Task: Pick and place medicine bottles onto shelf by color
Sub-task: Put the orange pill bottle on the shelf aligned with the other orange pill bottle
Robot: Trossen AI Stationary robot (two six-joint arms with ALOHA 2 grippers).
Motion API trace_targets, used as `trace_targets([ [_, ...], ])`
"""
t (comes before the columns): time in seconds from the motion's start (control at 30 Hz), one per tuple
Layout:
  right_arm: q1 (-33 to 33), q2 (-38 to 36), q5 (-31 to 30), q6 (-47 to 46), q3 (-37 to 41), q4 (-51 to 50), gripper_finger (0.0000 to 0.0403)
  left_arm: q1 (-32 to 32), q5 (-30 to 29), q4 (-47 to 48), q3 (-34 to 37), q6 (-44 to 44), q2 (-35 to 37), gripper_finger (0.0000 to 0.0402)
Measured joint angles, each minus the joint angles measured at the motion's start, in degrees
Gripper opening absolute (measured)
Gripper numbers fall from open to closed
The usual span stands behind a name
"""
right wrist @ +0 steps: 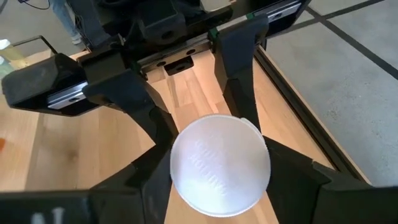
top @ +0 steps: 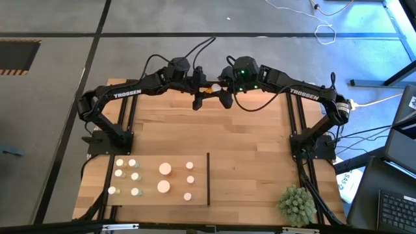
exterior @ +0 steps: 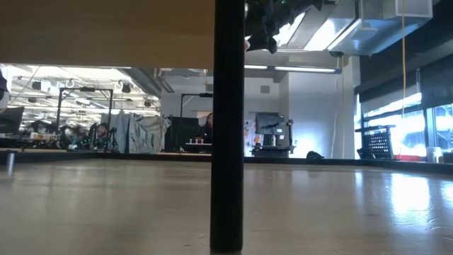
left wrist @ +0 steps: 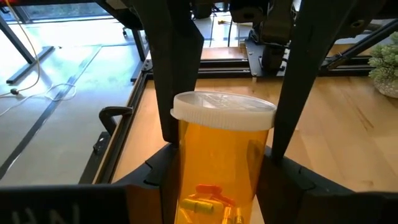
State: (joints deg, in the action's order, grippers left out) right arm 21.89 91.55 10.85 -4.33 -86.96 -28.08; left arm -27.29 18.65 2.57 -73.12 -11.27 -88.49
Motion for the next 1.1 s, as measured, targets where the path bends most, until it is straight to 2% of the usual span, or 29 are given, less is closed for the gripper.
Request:
trace_targets([
  [0.2, 0.02, 0.02, -0.09, -1.06, 0.0, -0.15, 0.0278, 0.0, 0.26, 0.04, 0.0, 0.11, 0.0, 0.0152],
  [0.33, 0.02, 0.0, -0.03, 0.01, 0.0, -0.2, 0.0298, 0.0, 0.33, 0.61, -0.03, 0.14, 0.0, 0.0152],
  [0.87, 0.22, -5.75, -0.46, 1.85, 0.0, -4.71, 0.0302, -2.14, -1.74, 2.9, -0.21, 3.5, 1.3, 0.0152],
  [1.1, 1.09, -9.54, -0.8, 3.44, 0.0, -5.92, 0.0302, -4.24, 5.15, 7.24, -0.09, 7.74, 5.61, 0.0152],
])
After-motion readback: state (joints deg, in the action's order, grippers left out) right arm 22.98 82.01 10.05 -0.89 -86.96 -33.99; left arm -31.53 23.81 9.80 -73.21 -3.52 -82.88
